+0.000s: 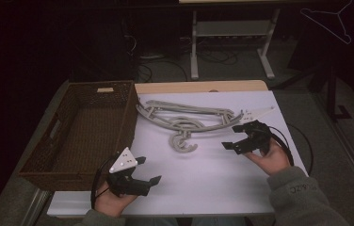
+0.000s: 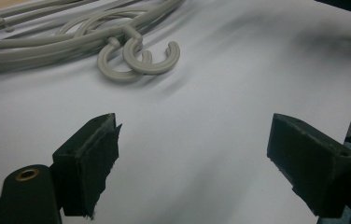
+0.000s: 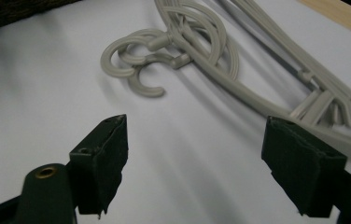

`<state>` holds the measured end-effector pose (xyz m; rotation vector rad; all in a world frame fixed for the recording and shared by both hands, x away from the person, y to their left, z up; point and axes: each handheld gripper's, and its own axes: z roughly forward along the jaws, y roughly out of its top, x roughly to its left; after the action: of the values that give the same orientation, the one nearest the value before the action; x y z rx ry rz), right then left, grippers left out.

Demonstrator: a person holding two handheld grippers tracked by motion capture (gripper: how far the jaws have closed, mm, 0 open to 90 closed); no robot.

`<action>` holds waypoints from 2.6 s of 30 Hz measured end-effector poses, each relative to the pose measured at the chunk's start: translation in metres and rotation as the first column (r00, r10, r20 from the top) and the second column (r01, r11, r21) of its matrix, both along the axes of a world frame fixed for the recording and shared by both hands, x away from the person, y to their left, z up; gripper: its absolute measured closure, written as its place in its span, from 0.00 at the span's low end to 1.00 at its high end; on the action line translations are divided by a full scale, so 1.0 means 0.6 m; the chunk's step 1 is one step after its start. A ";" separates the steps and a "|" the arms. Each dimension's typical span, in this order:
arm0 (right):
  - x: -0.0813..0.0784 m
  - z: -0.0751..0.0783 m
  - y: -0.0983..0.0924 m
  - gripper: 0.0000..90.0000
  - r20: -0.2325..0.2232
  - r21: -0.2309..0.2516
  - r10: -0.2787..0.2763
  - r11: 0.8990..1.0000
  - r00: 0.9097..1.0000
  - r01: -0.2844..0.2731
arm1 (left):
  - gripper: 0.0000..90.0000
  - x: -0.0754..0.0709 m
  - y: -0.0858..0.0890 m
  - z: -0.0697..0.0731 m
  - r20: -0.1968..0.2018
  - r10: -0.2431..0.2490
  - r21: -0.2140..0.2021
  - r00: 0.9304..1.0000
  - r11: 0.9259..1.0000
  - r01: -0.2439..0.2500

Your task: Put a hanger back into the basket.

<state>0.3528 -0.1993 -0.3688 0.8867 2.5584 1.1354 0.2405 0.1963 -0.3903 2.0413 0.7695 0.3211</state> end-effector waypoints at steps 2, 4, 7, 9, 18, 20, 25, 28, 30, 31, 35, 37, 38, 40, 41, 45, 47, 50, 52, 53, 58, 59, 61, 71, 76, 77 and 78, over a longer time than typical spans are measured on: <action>0.027 0.004 0.012 0.27 -0.011 -0.016 0.017 1.000 1.000 -0.017 | 0.18 0.000 0.000 0.000 -0.004 0.000 -0.006 1.000 1.000 0.000; 0.045 0.005 0.020 0.29 -0.024 -0.019 0.025 0.999 0.999 -0.026 | 0.18 0.000 0.000 0.000 -0.007 0.001 -0.009 1.000 1.000 -0.001; 0.070 0.007 0.033 0.30 -0.033 -0.020 0.045 0.999 0.998 -0.045 | 0.18 0.001 0.000 0.000 -0.008 -0.002 -0.011 1.000 1.000 0.002; 0.084 0.007 0.041 0.31 -0.034 -0.029 0.053 0.998 0.998 -0.054 | 0.18 0.001 0.000 0.000 -0.008 -0.003 -0.013 1.000 1.000 0.002; 0.134 0.004 0.075 0.37 -0.059 -0.057 0.079 0.995 0.995 -0.082 | 0.18 0.003 -0.001 -0.001 -0.016 -0.006 -0.024 1.000 1.000 0.006; 0.142 0.000 0.085 0.39 -0.066 -0.072 0.096 0.992 0.993 -0.101 | 0.18 0.003 -0.001 0.000 -0.017 -0.009 -0.018 1.000 1.000 0.009; 0.157 -0.018 0.110 0.43 -0.085 -0.120 0.131 0.983 0.988 -0.141 | 0.18 0.002 -0.003 -0.001 -0.020 -0.011 -0.026 1.000 1.000 0.010; 0.165 -0.030 0.118 0.46 -0.092 -0.141 0.149 0.977 0.985 -0.161 | 0.18 0.002 -0.003 -0.001 -0.020 -0.015 -0.026 1.000 1.000 0.014; 0.169 -0.040 0.122 0.49 -0.091 -0.156 0.170 0.971 0.981 -0.182 | 0.18 0.002 -0.003 -0.001 -0.021 -0.014 -0.027 1.000 1.000 0.013; 0.169 -0.043 0.124 0.50 -0.101 -0.164 0.174 0.968 0.980 -0.189 | 0.18 0.003 -0.003 -0.001 -0.023 -0.014 -0.029 1.000 1.000 0.013; 0.173 -0.057 0.129 0.56 -0.124 -0.182 0.180 0.963 0.976 -0.200 | 0.18 0.003 -0.003 -0.001 -0.025 -0.016 -0.032 1.000 0.999 0.015; 0.174 -0.062 0.131 0.58 -0.126 -0.190 0.189 0.959 0.974 -0.210 | 0.18 0.003 -0.003 -0.001 -0.026 -0.016 -0.034 1.000 0.999 0.015; 0.174 -0.064 0.132 0.59 -0.124 -0.198 0.194 0.956 0.973 -0.215 | 0.18 0.003 -0.003 -0.001 -0.028 -0.017 -0.035 0.999 0.999 0.016; 0.174 -0.068 0.135 0.61 -0.120 -0.214 0.207 0.950 0.971 -0.229 | 0.18 0.003 -0.003 -0.001 -0.028 -0.017 -0.035 0.999 0.999 0.016; 0.174 -0.070 0.136 0.63 -0.113 -0.221 0.209 0.948 0.971 -0.230 | 0.18 0.003 -0.003 -0.001 -0.029 -0.018 -0.037 0.999 0.999 0.017; 0.175 -0.075 0.139 0.66 -0.104 -0.234 0.221 0.942 0.970 -0.240 | 0.18 0.004 -0.003 -0.002 -0.031 -0.018 -0.036 0.999 0.999 0.017; 0.175 -0.075 0.141 0.68 -0.093 -0.244 0.233 0.937 0.968 -0.249 | 0.18 0.004 -0.002 -0.002 -0.033 -0.020 -0.038 0.999 0.999 0.019; 0.173 -0.075 0.142 0.71 -0.075 -0.260 0.252 0.929 0.965 -0.263 | 0.18 0.004 -0.002 -0.002 -0.034 -0.020 -0.037 0.999 0.999 0.019; 0.172 -0.074 0.141 0.73 -0.064 -0.274 0.263 0.923 0.963 -0.270 | 0.18 0.004 -0.002 -0.002 -0.035 -0.019 -0.039 0.999 0.999 0.018; 0.172 -0.074 0.140 0.74 -0.062 -0.279 0.268 0.920 0.961 -0.275 | 0.18 0.004 -0.002 -0.002 -0.035 -0.019 -0.040 0.999 0.999 0.017; 0.168 -0.076 0.141 0.78 -0.065 -0.294 0.305 0.904 0.950 -0.310 | 0.18 0.005 -0.001 -0.002 -0.036 -0.020 -0.041 0.999 0.999 0.018; 0.166 -0.076 0.142 0.79 -0.055 -0.303 0.307 0.902 0.950 -0.309 | 0.18 0.005 -0.001 -0.002 -0.038 -0.019 -0.043 0.999 0.999 0.017; 0.165 -0.073 0.142 0.79 -0.051 -0.307 0.309 0.900 0.950 -0.309 | 0.18 0.005 -0.001 -0.002 -0.037 -0.019 -0.044 0.999 0.999 0.017; 0.162 -0.064 0.129 0.83 -0.073 -0.301 0.326 0.894 0.942 -0.333 | 0.18 0.005 -0.001 -0.002 -0.042 -0.019 -0.046 0.999 0.999 0.018; 0.157 -0.055 0.122 0.86 -0.073 -0.294 0.335 0.893 0.939 -0.341 | 0.18 0.005 -0.002 -0.003 -0.044 -0.018 -0.048 0.999 0.999 0.016; 0.157 -0.054 0.121 0.86 -0.073 -0.292 0.336 0.893 0.939 -0.342 | 0.18 0.005 -0.002 -0.003 -0.044 -0.019 -0.048 0.999 0.999 0.017; 0.156 -0.053 0.121 0.86 -0.068 -0.290 0.339 0.893 0.938 -0.343 | 0.18 0.005 -0.002 -0.003 -0.044 -0.019 -0.048 0.999 0.999 0.017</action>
<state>0.4464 -0.1269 -0.4004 0.3847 2.8705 0.7806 0.2435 0.1949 -0.3921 2.0151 0.7787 0.2458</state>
